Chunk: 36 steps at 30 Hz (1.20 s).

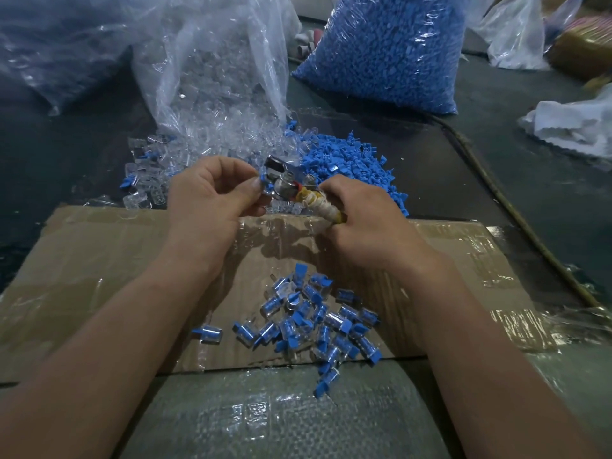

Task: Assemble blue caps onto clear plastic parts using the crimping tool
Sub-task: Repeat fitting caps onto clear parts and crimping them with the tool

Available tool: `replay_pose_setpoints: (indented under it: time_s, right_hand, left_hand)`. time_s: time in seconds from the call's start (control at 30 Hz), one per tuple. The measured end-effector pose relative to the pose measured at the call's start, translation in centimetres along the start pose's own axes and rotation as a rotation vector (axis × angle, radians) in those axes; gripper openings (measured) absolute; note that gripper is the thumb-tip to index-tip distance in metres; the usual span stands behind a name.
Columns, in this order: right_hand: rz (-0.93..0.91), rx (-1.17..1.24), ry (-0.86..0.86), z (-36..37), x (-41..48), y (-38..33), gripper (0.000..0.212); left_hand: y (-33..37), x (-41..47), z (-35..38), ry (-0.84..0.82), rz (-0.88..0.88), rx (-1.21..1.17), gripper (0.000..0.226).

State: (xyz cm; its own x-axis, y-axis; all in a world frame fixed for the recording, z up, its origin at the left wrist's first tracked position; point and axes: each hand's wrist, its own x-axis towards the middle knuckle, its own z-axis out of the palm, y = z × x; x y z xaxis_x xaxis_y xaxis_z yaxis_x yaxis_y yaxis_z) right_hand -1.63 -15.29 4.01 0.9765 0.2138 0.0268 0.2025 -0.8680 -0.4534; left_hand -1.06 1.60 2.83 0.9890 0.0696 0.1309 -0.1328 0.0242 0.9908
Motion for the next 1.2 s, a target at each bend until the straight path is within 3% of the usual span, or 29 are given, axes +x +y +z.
replay_pose_setpoints:
  time_s: [0.23, 0.5, 0.73, 0.9, 1.03, 1.2]
  right_hand:
    - [0.016, -0.030, -0.018, -0.4, 0.0, 0.4, 0.023]
    - [0.035, -0.182, -0.052, -0.3, -0.2, 0.6, 0.031]
    - [0.086, -0.224, -0.099, -0.3, -0.2, 0.6, 0.055]
    - [0.096, -0.218, -0.122, -0.3, -0.1, 0.6, 0.059]
    - [0.100, -0.227, -0.150, -0.3, 0.0, 0.6, 0.059]
    - [0.105, -0.234, -0.168, -0.2, 0.0, 0.6, 0.059]
  left_hand:
    - [-0.3, 1.5, -1.5, 0.152, -0.062, -0.162, 0.018]
    - [0.4, 1.2, -1.5, 0.064, -0.054, -0.127, 0.022]
    - [0.8, 0.6, -1.3, -0.059, -0.070, -0.090, 0.021]
    - [0.8, 0.4, -1.1, -0.201, -0.131, -0.105, 0.009]
    - [0.9, 0.1, -1.0, -0.332, -0.159, -0.071, 0.021]
    - [0.9, -0.2, -1.0, -0.448, -0.169, -0.009, 0.013]
